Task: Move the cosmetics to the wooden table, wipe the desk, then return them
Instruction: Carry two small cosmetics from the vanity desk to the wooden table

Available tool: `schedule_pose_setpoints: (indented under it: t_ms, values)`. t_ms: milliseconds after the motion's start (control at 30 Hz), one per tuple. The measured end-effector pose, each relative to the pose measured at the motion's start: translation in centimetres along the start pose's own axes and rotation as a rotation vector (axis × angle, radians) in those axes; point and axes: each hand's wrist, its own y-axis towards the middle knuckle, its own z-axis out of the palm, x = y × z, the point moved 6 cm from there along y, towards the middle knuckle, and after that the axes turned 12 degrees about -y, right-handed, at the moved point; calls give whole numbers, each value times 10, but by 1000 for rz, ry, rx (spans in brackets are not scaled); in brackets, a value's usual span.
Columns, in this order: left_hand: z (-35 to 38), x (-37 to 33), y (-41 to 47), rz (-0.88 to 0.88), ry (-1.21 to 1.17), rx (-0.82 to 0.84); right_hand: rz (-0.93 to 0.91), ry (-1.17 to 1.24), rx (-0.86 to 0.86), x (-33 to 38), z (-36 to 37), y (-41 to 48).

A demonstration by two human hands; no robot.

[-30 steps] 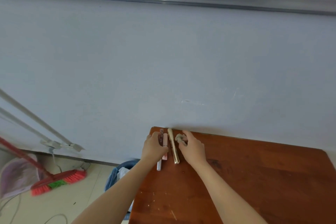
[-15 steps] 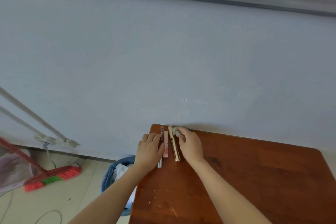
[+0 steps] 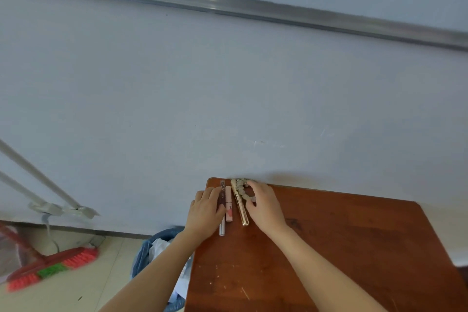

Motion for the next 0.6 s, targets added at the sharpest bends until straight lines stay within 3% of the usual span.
schedule_pose_setpoints:
  t_ms: [367,600]
  values:
    - [-45,-30,-24,174,-123,-36,72,-285,-122,-19,-74,-71]
    - [7,-105,-48,467,-70,166,310,-290,-297,-48,-103,-167]
